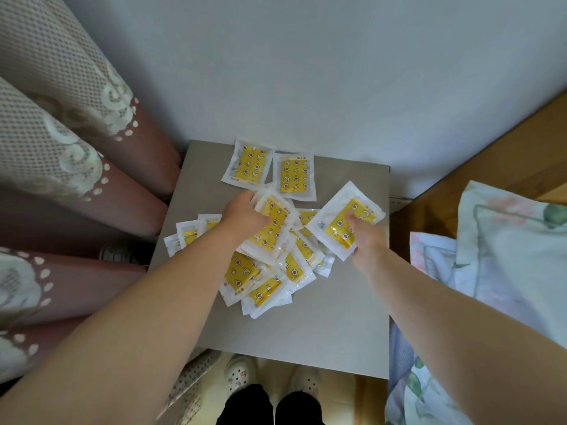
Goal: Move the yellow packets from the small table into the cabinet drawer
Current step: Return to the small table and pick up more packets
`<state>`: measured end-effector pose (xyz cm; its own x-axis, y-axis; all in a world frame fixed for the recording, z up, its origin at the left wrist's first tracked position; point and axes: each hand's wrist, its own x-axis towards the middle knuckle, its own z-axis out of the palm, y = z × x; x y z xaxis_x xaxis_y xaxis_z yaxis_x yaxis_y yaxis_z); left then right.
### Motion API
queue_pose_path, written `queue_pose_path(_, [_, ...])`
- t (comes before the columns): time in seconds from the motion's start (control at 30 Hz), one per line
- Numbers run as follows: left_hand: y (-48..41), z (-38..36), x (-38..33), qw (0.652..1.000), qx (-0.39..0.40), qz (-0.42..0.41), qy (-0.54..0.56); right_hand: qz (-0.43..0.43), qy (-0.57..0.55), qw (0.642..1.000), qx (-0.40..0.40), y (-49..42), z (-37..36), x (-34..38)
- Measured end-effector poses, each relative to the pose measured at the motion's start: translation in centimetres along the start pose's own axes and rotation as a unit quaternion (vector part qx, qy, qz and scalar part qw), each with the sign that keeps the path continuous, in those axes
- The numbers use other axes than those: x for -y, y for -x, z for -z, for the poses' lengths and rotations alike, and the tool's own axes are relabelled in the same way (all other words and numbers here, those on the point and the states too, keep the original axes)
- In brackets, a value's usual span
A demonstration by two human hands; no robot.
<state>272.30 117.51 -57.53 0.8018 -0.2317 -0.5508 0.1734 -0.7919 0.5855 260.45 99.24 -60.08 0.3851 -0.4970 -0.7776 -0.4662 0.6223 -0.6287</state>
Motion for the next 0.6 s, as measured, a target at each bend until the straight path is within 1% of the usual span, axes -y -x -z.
queue_pose_path(0.07, [0.4, 0.3, 0.2, 0.993, 0.013, 0.047, 0.112, -0.015, -0.043, 0.999, 0.027, 0.8, 0.5, 0.6])
queue_pose_path(0.1, [0.6, 0.3, 0.4, 0.981, 0.022, 0.072, 0.180, -0.023, -0.056, 0.997, 0.053, 1.3, 0.9, 0.9])
queue_pose_path(0.17, [1.8, 0.0, 0.6, 0.936, 0.040, 0.122, 0.328, -0.033, -0.074, 0.990, 0.115, 2.3, 1.9, 1.4])
queue_pose_path(0.2, [2.6, -0.3, 0.7, 0.911, 0.048, 0.140, 0.384, -0.035, -0.078, 0.986, 0.145, 2.8, 2.4, 1.5])
queue_pose_path(0.23, [3.5, -0.8, 0.9, 0.893, 0.056, 0.155, 0.418, -0.037, -0.080, 0.981, 0.171, 3.4, 2.8, 1.5])
queue_pose_path(0.33, [6.4, -2.5, 1.5, 0.847, 0.093, 0.181, 0.491, -0.053, -0.073, 0.974, 0.206, 5.3, 3.9, 1.4])
queue_pose_path(0.4, [8.0, -3.4, 1.7, 0.826, 0.103, 0.178, 0.525, -0.067, -0.066, 0.972, 0.217, 6.6, 4.4, 1.2])
queue_pose_path(0.47, [9.5, -3.7, 1.4, 0.822, 0.103, 0.171, 0.533, -0.076, -0.064, 0.968, 0.229, 7.9, 4.8, 0.9])
queue_pose_path(0.6, [13.0, -2.8, 0.8, 0.829, 0.110, 0.152, 0.527, -0.099, -0.033, 0.966, 0.236, 11.3, 5.5, -0.1])
